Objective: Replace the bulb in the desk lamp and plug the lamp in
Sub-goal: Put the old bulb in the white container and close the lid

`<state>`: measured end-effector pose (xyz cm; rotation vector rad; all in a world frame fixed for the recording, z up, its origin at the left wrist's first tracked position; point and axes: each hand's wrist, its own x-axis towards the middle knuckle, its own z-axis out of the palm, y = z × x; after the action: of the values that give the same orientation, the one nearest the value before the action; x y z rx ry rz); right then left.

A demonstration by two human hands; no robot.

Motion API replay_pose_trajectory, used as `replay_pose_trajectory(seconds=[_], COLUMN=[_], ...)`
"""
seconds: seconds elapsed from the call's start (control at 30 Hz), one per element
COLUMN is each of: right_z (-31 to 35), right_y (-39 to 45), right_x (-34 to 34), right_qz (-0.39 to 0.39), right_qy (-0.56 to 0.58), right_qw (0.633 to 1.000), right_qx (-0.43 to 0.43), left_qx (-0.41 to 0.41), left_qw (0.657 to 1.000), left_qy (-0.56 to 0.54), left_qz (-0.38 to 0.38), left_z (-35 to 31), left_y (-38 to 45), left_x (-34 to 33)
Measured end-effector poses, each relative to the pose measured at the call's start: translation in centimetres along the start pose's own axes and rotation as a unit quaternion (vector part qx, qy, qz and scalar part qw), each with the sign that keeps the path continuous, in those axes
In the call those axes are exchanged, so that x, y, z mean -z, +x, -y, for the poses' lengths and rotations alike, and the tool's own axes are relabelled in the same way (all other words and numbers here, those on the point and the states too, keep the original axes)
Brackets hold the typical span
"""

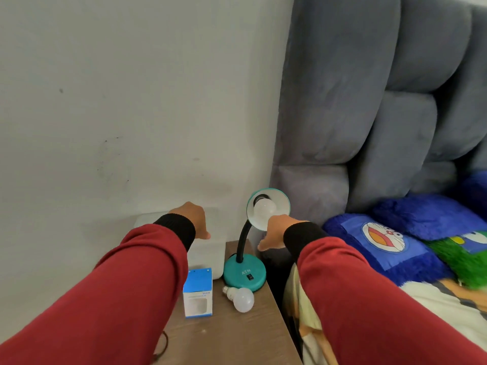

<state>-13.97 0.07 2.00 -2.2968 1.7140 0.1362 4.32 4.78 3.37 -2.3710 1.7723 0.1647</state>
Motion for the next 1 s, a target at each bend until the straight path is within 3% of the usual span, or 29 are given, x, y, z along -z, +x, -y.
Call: replay_pose_trajectory(seconds=[0.37, 0.63, 0.8, 0.9, 1.0], right_z=[7.1, 11.4, 11.2, 10.6, 9.8], right_y=[-0.2, 7.1, 12.4, 14.7, 16.3], right_x=[1.6, 0.7, -2.3, -4.8, -7.0], right_qz=[0.0, 0.023, -0.017, -0.062, -0.059], right_qy=[-0.081, -0.073, 0.068, 0.191, 0.292], right_qw=[0.994, 0.993, 0.991, 0.974, 0.952], right_qx=[0.077, 0.091, 0.115, 0.101, 0.065], left_qx=[0.144, 0.167, 0.121, 0.09, 0.083], left_qw=[0.989, 0.984, 0.976, 0.954, 0.935], left_qy=[-0.014, -0.055, -0.18, -0.286, -0.345], left_qz=[0.008, 0.016, 0.01, -0.006, -0.016], left_z=[10.7, 15.8, 17.1, 17.4, 17.4], left_y=[-4.0, 1.8, 7.0, 9.2, 10.8], left_x=[0.5, -0.8, -4.9, -8.1, -10.6])
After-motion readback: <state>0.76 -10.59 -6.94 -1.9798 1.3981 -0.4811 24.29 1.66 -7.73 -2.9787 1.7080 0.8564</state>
